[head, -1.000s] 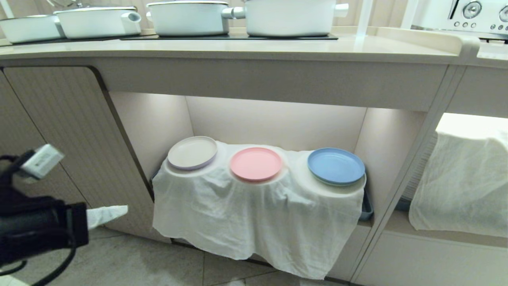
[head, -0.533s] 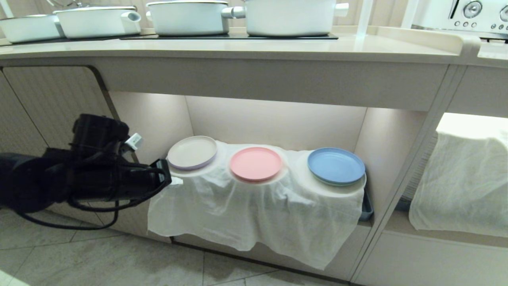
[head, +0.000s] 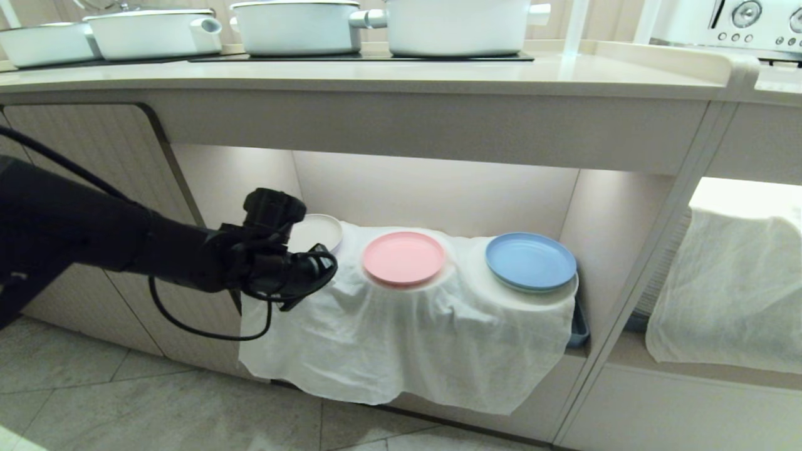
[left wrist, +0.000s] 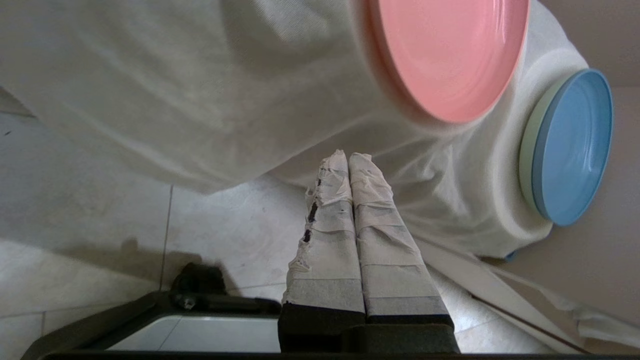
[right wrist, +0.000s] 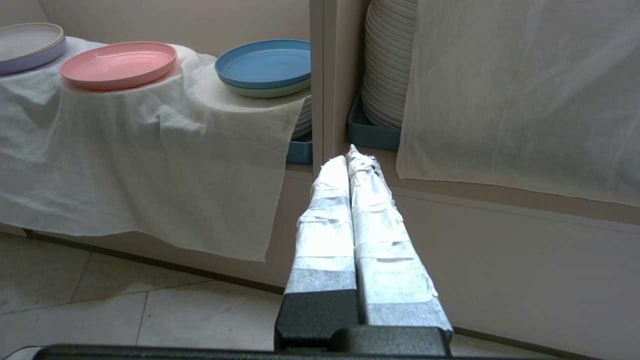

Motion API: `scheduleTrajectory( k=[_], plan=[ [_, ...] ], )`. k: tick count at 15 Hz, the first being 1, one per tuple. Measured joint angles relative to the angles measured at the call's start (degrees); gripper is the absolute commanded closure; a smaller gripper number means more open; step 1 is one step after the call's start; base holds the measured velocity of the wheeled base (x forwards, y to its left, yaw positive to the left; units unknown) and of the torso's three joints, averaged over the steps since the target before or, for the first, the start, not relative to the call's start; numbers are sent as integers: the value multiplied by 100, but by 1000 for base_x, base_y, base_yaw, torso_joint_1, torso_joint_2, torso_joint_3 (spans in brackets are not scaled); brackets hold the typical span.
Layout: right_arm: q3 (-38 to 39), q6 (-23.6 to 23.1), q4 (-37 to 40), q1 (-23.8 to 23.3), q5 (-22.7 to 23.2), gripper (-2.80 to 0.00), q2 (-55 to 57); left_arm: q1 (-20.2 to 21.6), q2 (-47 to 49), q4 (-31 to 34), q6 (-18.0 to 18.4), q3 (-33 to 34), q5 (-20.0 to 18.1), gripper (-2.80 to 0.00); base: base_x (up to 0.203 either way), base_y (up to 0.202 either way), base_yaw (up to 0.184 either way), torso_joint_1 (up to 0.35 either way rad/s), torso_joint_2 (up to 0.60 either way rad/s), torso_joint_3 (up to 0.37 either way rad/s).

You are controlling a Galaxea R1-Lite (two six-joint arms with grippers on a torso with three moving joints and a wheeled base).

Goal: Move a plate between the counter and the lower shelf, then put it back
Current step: Pick up the plate in the cupboard

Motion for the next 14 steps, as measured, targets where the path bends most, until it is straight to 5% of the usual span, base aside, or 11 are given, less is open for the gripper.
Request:
scheduleTrajectory(
  k=[1,2,14],
  plan=[
    [0,1,0,0,0,0,0,-24,164,13,-25,-176,36,0,0,0,0,0,0,0],
    [0,0,0,0,0,0,0,-39,318,62,-31,-341,75,-280,0,0,0,0,0,0],
    [0,-1,0,0,0,0,0,-77,1557,826,-130,-2343,285,-280,0,0,0,0,0,0]
  ],
)
